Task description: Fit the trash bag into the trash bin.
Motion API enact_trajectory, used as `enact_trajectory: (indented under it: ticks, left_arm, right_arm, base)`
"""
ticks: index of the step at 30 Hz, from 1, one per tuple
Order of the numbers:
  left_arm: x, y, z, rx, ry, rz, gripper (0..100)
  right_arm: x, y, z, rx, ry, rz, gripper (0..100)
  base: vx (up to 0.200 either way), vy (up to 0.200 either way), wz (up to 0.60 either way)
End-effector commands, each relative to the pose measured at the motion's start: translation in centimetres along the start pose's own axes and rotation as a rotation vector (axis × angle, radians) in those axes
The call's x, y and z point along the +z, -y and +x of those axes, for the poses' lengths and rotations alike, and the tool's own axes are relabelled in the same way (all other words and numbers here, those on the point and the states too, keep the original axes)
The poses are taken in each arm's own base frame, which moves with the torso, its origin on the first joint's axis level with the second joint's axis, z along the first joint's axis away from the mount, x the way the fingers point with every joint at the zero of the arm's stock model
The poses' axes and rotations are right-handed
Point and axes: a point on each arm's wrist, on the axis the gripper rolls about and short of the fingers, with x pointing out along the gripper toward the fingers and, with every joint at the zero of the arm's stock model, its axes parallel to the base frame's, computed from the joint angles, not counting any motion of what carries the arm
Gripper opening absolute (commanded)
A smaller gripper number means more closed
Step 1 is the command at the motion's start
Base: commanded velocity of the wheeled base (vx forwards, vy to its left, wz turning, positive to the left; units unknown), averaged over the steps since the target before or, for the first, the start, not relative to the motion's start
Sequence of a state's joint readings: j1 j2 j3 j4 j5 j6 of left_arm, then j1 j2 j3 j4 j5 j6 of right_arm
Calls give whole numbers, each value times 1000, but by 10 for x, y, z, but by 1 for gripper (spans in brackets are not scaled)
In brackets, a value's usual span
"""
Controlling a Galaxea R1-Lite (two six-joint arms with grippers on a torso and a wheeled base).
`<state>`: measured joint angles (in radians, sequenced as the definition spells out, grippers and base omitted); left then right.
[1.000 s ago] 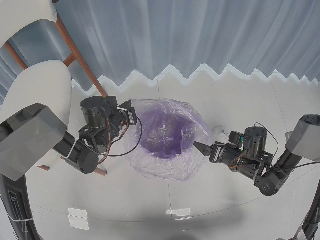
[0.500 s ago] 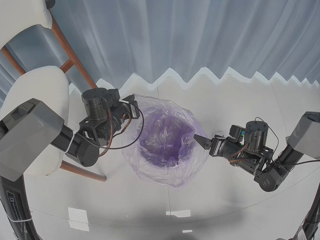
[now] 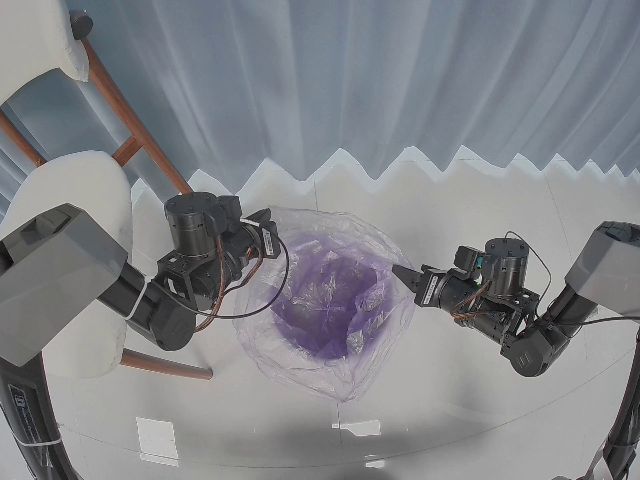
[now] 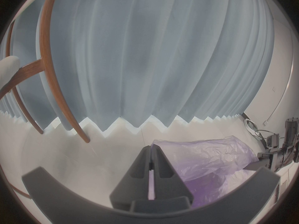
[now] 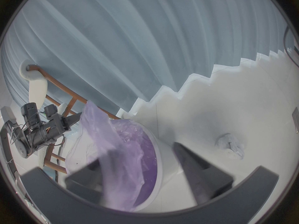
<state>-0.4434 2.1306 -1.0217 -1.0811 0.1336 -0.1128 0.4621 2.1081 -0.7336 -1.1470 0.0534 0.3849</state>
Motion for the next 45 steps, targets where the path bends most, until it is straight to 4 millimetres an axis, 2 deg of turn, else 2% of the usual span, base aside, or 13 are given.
enact_trajectory:
  ticks: [1,4,5,10,11,16,21,29,33,37,43,44,45]
  left_arm:
    - [-6,-2,-6,9,-25,4,0]
    - [-7,-5,-4,14,-27,3,0]
    - [-12,-6,2,18,-34,1,0]
    - [-16,-6,21,14,-18,-2,0]
    - [-15,-6,31,14,-6,-2,0]
    - [-23,-8,51,23,-55,2,0]
    - [-35,-28,69,71,-66,1,0]
    - [-56,-55,75,129,-116,3,0]
    - [-57,-56,74,131,-119,2,0]
    - [-62,-52,65,124,-143,4,0]
    - [-49,-48,61,110,-79,-12,0]
    - [-49,-48,61,110,-78,-12,0]
    - [-49,-48,61,109,-76,-12,0]
  right_arm:
    - [-3,11,10,-26,-4,6,0]
    - [-2,17,14,-38,3,10,0]
    - [-3,32,23,-66,7,18,0]
    - [2,53,39,-88,36,27,0]
    - [3,57,46,-91,36,28,0]
    - [11,57,61,-79,13,26,0]
    - [15,58,76,-75,13,24,0]
    - [-1,60,85,-64,-40,13,0]
    - [-5,60,82,-65,-55,8,0]
    - [-19,63,72,-65,-103,14,0]
    - [-20,63,69,-60,-99,9,0]
    - [-21,63,69,-60,-100,9,100]
    - [-20,63,69,-61,-97,10,100]
  base:
    - [0,0,0]
    - [0,0,0]
    - [0,0,0]
    - [0,0,0]
    - [0,0,0]
    - [0,0,0]
    - [0,0,0]
    - [0,0,0]
    - [0,0,0]
    - [0,0,0]
    - [0,0,0]
    - [0,0,0]
    - [0,0,0]
